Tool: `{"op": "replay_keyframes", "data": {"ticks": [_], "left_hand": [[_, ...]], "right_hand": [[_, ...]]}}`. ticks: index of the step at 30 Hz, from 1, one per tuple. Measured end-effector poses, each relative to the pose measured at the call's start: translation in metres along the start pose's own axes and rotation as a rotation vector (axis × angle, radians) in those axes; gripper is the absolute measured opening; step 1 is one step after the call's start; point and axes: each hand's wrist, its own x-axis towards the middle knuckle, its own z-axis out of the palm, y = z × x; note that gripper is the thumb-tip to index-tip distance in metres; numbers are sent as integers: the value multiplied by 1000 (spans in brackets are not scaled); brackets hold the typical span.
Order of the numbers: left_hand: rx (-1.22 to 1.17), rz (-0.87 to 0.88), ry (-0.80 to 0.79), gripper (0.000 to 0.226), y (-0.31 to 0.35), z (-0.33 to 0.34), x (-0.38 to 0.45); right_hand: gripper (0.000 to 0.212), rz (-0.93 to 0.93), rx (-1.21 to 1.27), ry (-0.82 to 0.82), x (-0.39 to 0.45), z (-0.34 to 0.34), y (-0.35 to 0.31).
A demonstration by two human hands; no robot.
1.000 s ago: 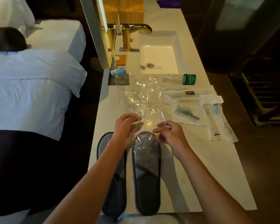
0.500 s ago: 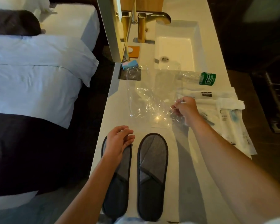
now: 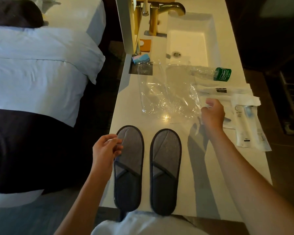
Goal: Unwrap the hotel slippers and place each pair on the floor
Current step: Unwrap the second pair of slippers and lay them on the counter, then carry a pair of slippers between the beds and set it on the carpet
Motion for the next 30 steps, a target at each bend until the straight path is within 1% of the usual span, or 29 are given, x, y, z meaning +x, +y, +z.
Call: {"op": "replay_keyframes", "data": {"ticks": [3,5,7,8,10,13,15,18,21,23,25,26,27,30], "left_hand": [[114,31,68,12,-14,-17,-6],[219,65,106,13,-24,-26,-10],[284,79,85,17,-31,-34,-16],[305,71,60,20,-32,-37,-19],[368,50,17,27,-35,-41,-25],[418,26,-18,35,-38,-45,-31],[419,9,-28,38,-38,-46,-32],[432,-14,-36,36,-36,-45,-32],[437,-19,-55,34,-38,-46,-32],[418,-23,-86,28,-39,-50,-35],[355,-24,-113,20,-39,-54,-42],[319,-18,-121,18,-38,-57,-47],[286,-10,-120,17,-38,-60,-52],[218,10,-73,22,-41,-71,-66]], "right_hand": [[34,-58,73,-80,-63,4,-5],[25,-83,63,-226,-111,11,-2],[19,-42,58,-425,-155,21,4],[20,-20,39,-504,-172,29,10],[29,-14,-53,-587,-199,44,21],[41,5,-142,-606,-225,60,29],[46,42,-150,-571,-233,66,31],[47,74,-130,-483,-240,73,31],[45,83,-102,-444,-243,76,29],[44,86,-88,-435,-244,74,32],[37,107,-53,-450,-245,70,33],[27,109,-34,-478,-247,67,32],[18,98,-11,-509,-250,64,31],[10,59,43,-609,-253,55,27]]}}
